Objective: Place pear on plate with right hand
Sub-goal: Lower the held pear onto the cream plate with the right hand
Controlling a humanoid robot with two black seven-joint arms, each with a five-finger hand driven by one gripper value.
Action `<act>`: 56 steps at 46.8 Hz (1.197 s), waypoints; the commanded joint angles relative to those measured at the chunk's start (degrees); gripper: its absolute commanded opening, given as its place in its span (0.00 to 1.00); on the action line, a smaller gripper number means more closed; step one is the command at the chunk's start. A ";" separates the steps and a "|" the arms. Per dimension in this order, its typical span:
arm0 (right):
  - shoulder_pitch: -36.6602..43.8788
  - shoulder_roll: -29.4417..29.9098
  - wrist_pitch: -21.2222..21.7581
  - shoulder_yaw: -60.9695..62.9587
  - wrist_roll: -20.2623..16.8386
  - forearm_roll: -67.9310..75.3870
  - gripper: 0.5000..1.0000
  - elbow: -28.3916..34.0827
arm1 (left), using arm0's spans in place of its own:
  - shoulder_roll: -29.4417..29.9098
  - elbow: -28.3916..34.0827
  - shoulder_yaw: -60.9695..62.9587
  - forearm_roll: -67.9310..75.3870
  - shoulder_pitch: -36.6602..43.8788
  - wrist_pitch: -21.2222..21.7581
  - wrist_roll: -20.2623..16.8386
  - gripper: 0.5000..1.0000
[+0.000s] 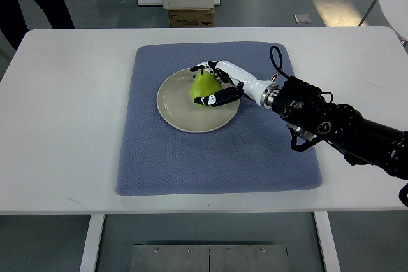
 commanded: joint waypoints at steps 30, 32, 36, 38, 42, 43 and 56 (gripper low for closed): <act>-0.80 0.00 -1.02 -0.93 0.13 0.01 0.00 0.01 | 0.00 0.01 0.00 0.00 0.00 -0.02 0.00 1.00; -0.80 0.00 -1.02 -0.93 0.13 0.01 0.14 0.01 | 0.00 0.09 0.00 0.00 0.00 -0.02 0.00 1.00; -0.80 0.00 -1.02 -0.93 0.13 0.01 0.37 0.01 | 0.00 0.01 0.00 0.00 0.00 -0.02 0.00 1.00; -0.80 0.00 -1.02 -0.93 0.13 0.01 0.50 0.01 | 0.00 0.01 0.00 0.00 0.00 0.07 0.00 1.00; -0.71 0.00 -1.02 -0.93 0.22 0.10 0.65 0.01 | 0.00 0.01 0.00 0.00 0.00 -0.02 0.00 1.00; -0.71 0.00 -1.02 -0.93 0.30 0.10 0.67 0.01 | 0.00 0.01 0.00 0.00 0.00 -0.02 0.00 1.00; -0.71 0.00 -1.02 -0.93 0.48 0.18 0.82 0.09 | 0.00 0.01 0.00 0.00 0.00 -0.01 0.00 1.00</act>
